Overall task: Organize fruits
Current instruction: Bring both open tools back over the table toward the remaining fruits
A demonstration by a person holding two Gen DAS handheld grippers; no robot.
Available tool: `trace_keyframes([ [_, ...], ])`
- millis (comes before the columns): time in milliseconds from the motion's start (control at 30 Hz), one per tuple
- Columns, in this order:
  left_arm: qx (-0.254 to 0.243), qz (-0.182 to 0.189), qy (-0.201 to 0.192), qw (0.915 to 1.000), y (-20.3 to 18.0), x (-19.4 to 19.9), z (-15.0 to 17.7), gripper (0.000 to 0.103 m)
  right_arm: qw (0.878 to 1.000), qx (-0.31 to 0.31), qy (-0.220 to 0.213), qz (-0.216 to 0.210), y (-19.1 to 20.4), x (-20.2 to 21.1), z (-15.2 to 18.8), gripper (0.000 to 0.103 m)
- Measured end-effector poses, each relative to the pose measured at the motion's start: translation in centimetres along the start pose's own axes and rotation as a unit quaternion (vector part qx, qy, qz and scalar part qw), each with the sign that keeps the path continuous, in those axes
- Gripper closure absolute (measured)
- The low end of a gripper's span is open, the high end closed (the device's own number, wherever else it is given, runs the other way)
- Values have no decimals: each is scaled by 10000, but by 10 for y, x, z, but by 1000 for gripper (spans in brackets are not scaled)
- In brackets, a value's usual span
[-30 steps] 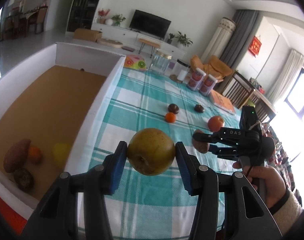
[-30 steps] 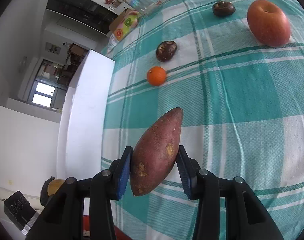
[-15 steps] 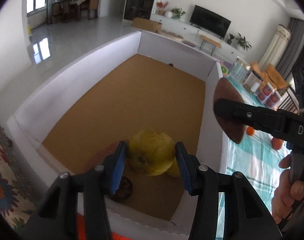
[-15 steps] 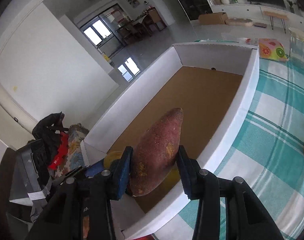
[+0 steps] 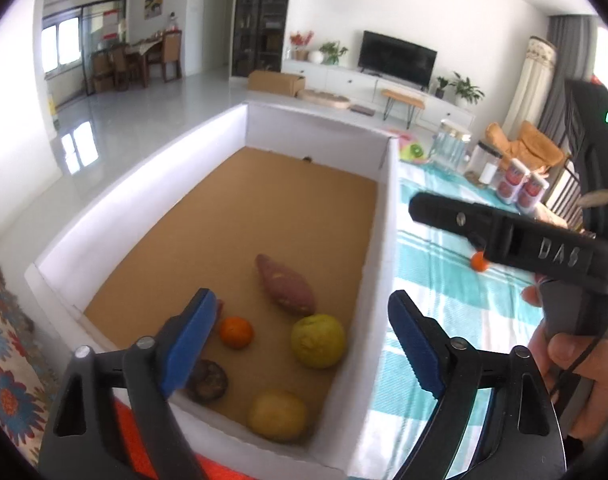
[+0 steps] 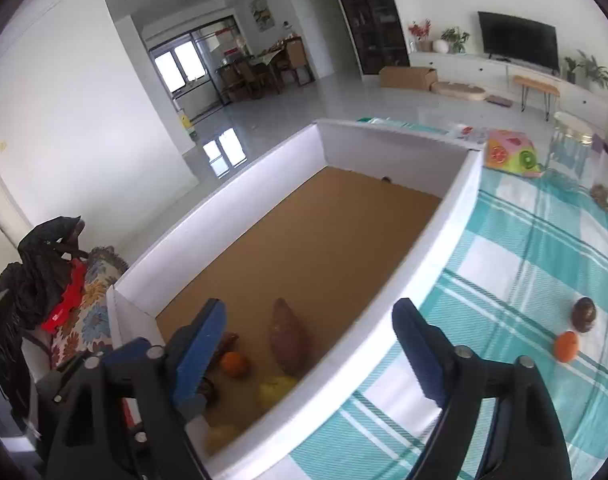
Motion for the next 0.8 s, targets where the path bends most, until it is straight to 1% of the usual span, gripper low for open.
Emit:
trace_keyframes([
  [33, -105, 191, -16, 9998, -15, 4, 5, 8, 9995, 6, 10, 313, -16, 9, 19, 0],
  [67, -227, 417, 29, 9989, -29, 6, 12, 7, 9980, -6, 124, 612, -33, 15, 40, 0],
  [133, -513, 858, 283, 9946, -60, 2, 32, 6, 9914, -167, 491, 1202, -72, 25, 89, 0],
  [167, -666, 1021, 496, 9913, -76, -7, 45, 6, 9872, -260, 650, 1430, -90, 32, 115, 0],
  [233, -919, 1219, 986, 9833, -103, -29, 69, 6, 9760, -446, 991, 1885, -127, 49, 158, 0],
  [267, -1021, 1290, 1153, 9796, -114, -40, 82, 6, 9700, -551, 1106, 2091, -142, 59, 177, 0],
  [333, -1224, 1256, 1377, 9748, -133, -63, 105, 6, 9598, -794, 1197, 2410, -166, 81, 210, 0],
  [367, -1322, 1222, 1422, 9733, -140, -73, 112, 6, 9552, -896, 1207, 2550, -173, 91, 222, 0],
  [433, -1494, 1187, 1370, 9720, -154, -88, 121, 6, 9471, -1048, 1224, 2775, -188, 105, 241, 0],
  [533, -1578, 1060, 1239, 9739, -165, -103, 127, 6, 9408, -1290, 1230, 2882, -201, 115, 257, 0],
  [600, -1518, 998, 1200, 9760, -168, -112, 126, 6, 9403, -1460, 1213, 2824, -204, 116, 260, 0],
  [700, -1490, 845, 1179, 9781, -165, -124, 124, 6, 9393, -1444, 1212, 2868, -203, 115, 260, 0],
  [800, -1455, 717, 1206, 9794, -161, -131, 128, 6, 9382, -1491, 1242, 2865, -203, 112, 260, 0],
])
Point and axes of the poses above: each gripper's, at about its wrist camera, not at the fingertips, and x roughly against the way its jaws point, y to its left, z to its underside, the point moved 3 cm from there along -x, roughly the way its jaws point, and after that the axes turned 13 degrees about x, right-handed, at the moved point
